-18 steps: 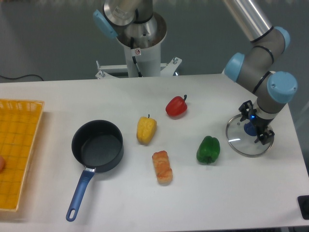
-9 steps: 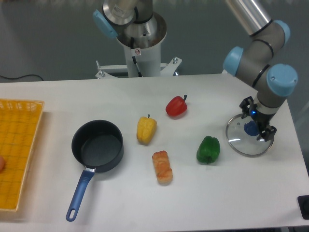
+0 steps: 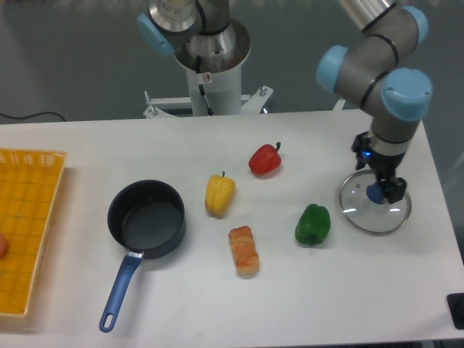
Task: Place the lid on the table
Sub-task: 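Lift the open gripper up off the lid knob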
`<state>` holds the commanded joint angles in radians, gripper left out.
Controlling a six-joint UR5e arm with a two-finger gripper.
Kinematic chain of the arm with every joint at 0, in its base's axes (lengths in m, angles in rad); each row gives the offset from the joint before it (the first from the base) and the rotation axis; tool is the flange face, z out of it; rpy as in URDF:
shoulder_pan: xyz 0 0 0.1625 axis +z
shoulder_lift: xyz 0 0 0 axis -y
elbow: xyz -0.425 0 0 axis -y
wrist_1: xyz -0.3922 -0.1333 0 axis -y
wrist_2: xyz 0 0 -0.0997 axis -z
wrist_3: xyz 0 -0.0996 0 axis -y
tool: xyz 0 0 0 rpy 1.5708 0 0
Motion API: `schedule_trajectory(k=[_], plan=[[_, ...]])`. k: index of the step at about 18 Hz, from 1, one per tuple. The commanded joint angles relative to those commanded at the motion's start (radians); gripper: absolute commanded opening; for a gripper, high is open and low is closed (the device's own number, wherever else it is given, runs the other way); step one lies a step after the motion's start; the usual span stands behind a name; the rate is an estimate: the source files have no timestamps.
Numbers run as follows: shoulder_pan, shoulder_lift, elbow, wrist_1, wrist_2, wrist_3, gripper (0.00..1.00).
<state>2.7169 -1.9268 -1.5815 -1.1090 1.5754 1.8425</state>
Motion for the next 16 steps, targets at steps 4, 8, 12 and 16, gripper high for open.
schedule_trajectory(k=[4, 8, 12, 16], plan=[[-0.066, 0.006, 0.002, -0.025, -0.003, -0.095, 1.0], [-0.08, 0.005, 0.009, -0.025, -0.008, -0.103, 1.0], [-0.08, 0.003, 0.009, -0.025, -0.009, -0.104, 1.0], [-0.078, 0.003, 0.009, -0.023, -0.009, -0.104, 1.0]])
